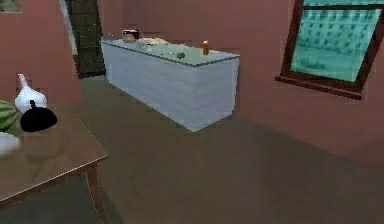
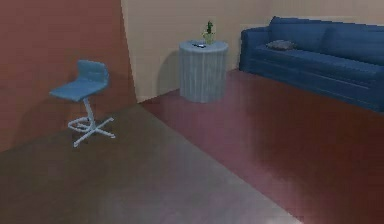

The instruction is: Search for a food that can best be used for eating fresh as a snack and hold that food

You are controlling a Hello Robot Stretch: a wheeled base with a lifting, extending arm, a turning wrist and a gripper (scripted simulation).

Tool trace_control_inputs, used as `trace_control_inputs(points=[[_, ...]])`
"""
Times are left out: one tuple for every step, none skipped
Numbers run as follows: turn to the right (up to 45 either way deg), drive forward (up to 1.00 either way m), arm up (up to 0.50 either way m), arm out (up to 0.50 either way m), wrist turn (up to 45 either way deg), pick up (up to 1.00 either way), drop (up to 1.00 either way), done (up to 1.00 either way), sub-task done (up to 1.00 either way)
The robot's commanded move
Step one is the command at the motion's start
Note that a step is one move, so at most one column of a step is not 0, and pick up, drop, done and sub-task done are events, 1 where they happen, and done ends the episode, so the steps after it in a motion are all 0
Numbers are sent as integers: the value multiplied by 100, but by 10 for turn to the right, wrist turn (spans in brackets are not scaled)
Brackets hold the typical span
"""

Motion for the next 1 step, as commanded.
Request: trace_control_inputs(points=[[0,45,0,0,0,0,0,0,0]])
